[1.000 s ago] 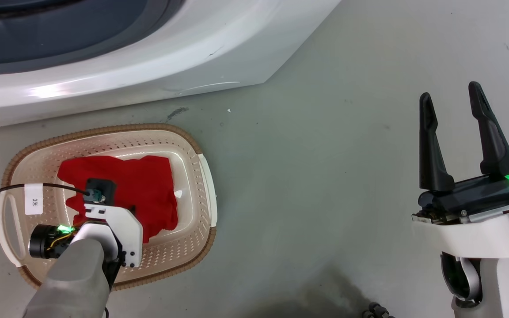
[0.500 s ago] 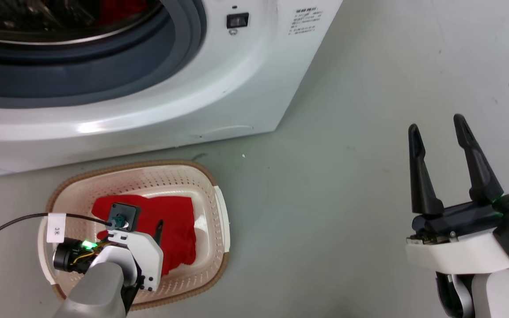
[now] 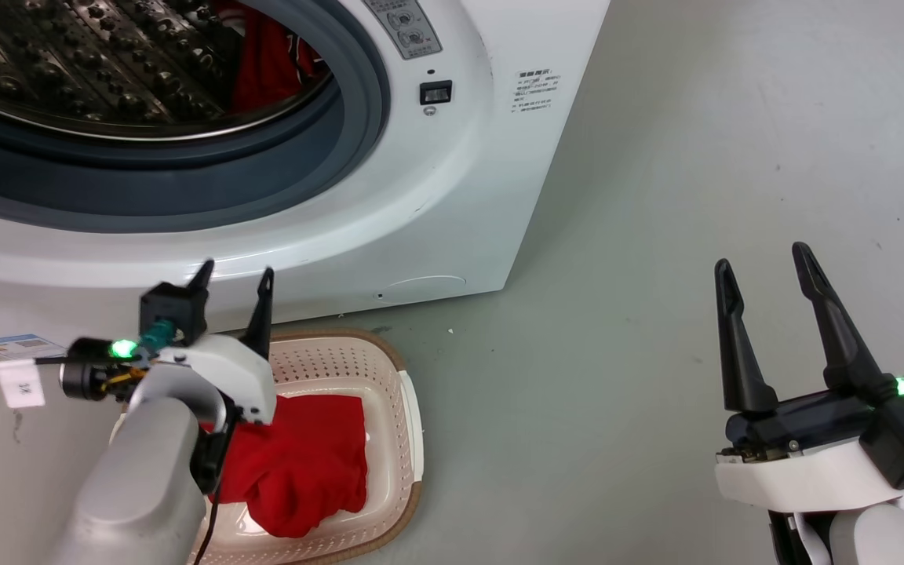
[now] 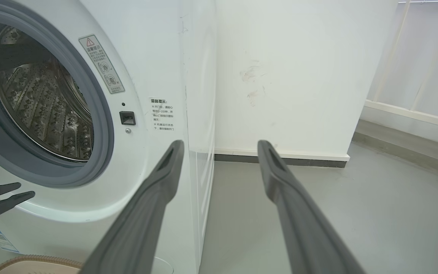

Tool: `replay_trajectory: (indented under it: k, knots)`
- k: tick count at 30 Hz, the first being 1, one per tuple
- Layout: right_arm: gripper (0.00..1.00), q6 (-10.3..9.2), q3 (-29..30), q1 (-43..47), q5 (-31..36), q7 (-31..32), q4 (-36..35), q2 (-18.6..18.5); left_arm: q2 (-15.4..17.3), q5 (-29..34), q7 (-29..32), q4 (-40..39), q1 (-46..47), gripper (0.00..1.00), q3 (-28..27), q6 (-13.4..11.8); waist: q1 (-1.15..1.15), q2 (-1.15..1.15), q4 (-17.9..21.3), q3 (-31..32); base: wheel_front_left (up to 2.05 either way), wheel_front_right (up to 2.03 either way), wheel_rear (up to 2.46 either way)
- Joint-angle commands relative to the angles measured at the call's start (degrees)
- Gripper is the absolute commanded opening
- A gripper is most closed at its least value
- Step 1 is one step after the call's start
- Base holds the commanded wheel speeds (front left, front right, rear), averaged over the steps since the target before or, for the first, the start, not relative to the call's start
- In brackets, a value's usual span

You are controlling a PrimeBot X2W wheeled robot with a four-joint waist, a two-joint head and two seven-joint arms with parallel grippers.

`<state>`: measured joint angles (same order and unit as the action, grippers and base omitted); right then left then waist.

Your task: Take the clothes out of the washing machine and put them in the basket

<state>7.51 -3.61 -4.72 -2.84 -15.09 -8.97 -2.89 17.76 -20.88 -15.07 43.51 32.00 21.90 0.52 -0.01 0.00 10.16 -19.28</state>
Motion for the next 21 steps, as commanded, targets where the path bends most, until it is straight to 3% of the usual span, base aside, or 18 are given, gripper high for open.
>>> replay_trajectory:
  k: [1, 9, 21]
  knots:
    - [1.00, -0.04, -0.28, 0.18, 0.16, -0.12, -0.06, 0.03, 0.26, 0.60, -0.14, -1.80, -0.12, 1.00, -1.34, -0.26, 0.01, 0.00, 0.32, -0.20, 0.00, 0.00, 0.00]
    - [1.00, -0.04, -1.16, -1.79, -1.09, -0.12, -0.88, 0.03, 2.39, 3.70, -0.14, -5.22, 6.80, 1.00, -7.20, 1.09, 0.01, 0.00, 2.89, -3.84, 0.00, 0.00, 0.00]
    - [1.00, -0.04, -1.52, -7.46, -4.24, -0.12, -2.66, 0.05, 7.23, 7.38, 2.41, 8.52, 31.51, 1.00, -6.22, 3.73, 0.01, 0.00, 7.17, -15.64, 0.00, 0.00, 0.00]
